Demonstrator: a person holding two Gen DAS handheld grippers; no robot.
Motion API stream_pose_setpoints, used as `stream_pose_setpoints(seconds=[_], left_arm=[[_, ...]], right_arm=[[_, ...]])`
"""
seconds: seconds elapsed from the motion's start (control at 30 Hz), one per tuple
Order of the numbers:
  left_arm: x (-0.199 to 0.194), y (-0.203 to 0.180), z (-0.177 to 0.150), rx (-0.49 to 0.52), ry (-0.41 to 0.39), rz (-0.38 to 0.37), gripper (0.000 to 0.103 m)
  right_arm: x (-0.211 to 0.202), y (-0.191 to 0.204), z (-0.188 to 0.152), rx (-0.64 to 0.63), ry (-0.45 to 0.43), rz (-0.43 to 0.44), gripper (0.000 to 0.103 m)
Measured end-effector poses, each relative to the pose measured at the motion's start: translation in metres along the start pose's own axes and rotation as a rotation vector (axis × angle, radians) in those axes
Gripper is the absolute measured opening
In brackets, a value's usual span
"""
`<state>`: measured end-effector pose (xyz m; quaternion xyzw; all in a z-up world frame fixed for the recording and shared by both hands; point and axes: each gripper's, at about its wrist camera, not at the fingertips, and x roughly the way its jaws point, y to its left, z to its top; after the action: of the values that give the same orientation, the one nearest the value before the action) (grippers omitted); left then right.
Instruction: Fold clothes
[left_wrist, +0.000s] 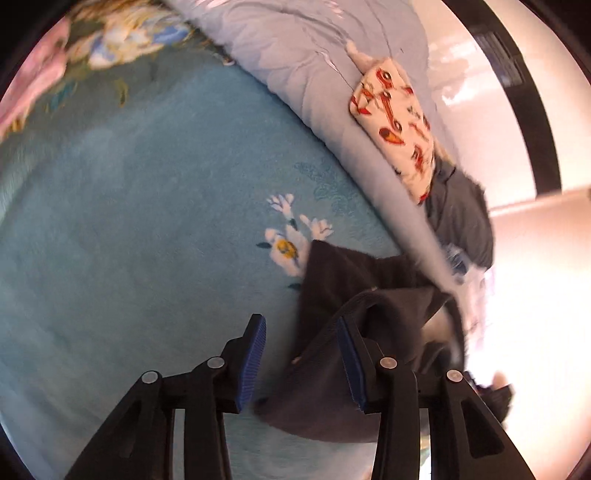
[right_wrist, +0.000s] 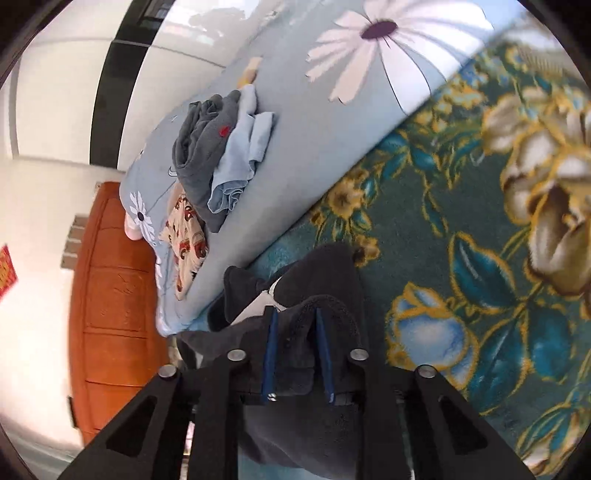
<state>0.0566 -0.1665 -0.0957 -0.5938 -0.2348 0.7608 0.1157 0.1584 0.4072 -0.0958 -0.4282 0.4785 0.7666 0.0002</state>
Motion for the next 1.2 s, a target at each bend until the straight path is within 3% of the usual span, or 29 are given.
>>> stream_pose_setpoints(seconds=[0.07,0.2,0.37,0.5,0.53,0.57,0.67,0.7,0.73,0.77,0.87,0.93,1.0,1.1,1.2], left_arm=[[0.011,-0.015,-0.005,0.134,0.021,0.062,0.044],[0.024,-0.044,-0.005,0.310,0.036,0.078,0.044],[0.043,-0.075,0.005,0.439,0.011,0.099,0.044],[0.042,-0.066,0.015,0.339,0.005,0.037,0.042],[0.039,-0.061,0.018,0.294,-0.001,0.005,0.031],[0.036,-0.055,0.019,0.256,-0.014,-0.019,0.011],[0.027,-0.041,0.021,0.173,-0.043,-0.062,0.010],[0.024,-0.035,0.021,0.143,-0.048,-0.082,0.010],[0.021,-0.029,0.021,0.110,-0.054,-0.106,0.010],[0.018,-0.023,0.021,0.077,-0.061,-0.135,0.010],[0.011,-0.005,0.019,-0.003,-0.075,-0.192,0.010],[0.020,0.006,0.019,-0.051,-0.051,-0.159,0.010],[0.035,0.015,0.018,-0.092,0.000,-0.120,0.010],[0.044,0.013,0.012,-0.076,0.029,-0.091,0.011],[0.040,0.013,0.007,-0.075,0.027,-0.130,0.014]], right_arm=[[-0.009,0.009,0.000,-0.095,-0.018,-0.070,0.033],[0.006,0.008,-0.006,-0.205,0.088,-0.219,0.037],[0.036,0.012,-0.008,-0.273,0.115,-0.268,0.045],[0.057,0.014,0.003,-0.239,0.107,-0.270,0.045],[0.059,0.014,0.005,-0.220,0.098,-0.261,0.045],[0.060,0.014,0.008,-0.201,0.090,-0.251,0.045],[0.061,0.012,0.012,-0.133,0.066,-0.212,0.043],[0.060,0.011,0.012,-0.110,0.063,-0.197,0.038],[0.059,0.010,0.012,-0.087,0.060,-0.182,0.017],[0.056,0.014,0.012,-0.095,0.061,-0.166,0.012],[0.041,0.029,0.014,-0.151,0.009,-0.108,0.009],[0.029,0.031,0.020,-0.138,-0.059,-0.094,0.008],[0.031,0.024,0.025,-0.109,-0.073,-0.135,0.008],[0.051,0.017,0.021,-0.111,-0.007,-0.211,0.008],[0.055,0.013,0.016,-0.094,0.001,-0.210,0.008]])
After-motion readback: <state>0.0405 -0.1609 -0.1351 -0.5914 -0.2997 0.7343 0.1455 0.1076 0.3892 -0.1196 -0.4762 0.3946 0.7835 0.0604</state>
